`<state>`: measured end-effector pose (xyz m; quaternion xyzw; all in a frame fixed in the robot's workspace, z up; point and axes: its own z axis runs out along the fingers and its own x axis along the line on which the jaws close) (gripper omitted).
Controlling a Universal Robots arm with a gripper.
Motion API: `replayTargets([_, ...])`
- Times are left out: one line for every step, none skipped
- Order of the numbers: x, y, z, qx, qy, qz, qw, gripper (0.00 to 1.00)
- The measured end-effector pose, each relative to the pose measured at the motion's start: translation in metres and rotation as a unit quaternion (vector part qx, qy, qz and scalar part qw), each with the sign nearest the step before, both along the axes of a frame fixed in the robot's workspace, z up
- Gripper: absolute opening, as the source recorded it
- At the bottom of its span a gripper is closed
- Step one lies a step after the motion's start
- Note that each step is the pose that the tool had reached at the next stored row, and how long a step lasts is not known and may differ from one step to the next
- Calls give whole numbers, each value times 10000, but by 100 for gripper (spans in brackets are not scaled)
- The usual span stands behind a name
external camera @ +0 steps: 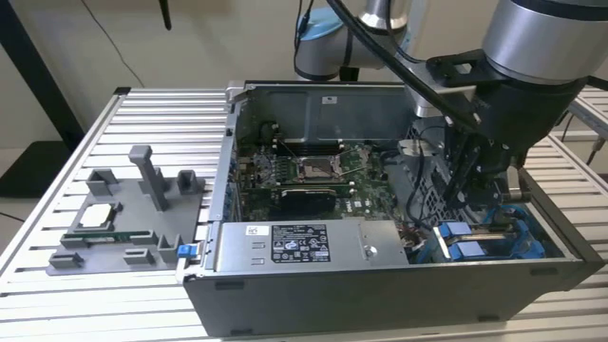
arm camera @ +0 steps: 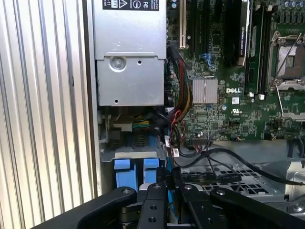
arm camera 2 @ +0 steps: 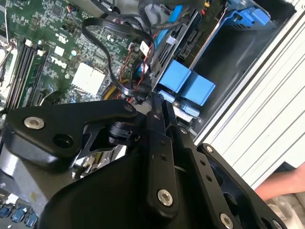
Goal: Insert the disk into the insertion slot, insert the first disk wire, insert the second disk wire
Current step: 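Insert the second disk wire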
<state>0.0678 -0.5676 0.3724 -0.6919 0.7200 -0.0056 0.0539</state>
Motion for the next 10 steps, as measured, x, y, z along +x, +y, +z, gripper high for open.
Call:
replayTargets([36, 0, -5, 0, 0, 0, 10000, 0])
replayTargets([73, 0, -10, 1, 0, 0, 10000, 0])
replayTargets([110, 0, -13, 0, 0, 0, 10000, 0])
replayTargets([150, 0, -16, 1, 0, 1, 10000, 0])
replayTargets([190, 0, -19, 1, 0, 0, 10000, 0])
replayTargets([232, 0, -21, 1, 0, 0, 10000, 0])
replayTargets([277, 0, -24, 1, 0, 0, 10000, 0])
replayTargets([315, 0, -26, 1, 0, 1, 10000, 0])
replayTargets([353, 0, -29, 1, 0, 0, 10000, 0])
replayTargets([377, 1, -34, 2, 0, 0, 10000, 0])
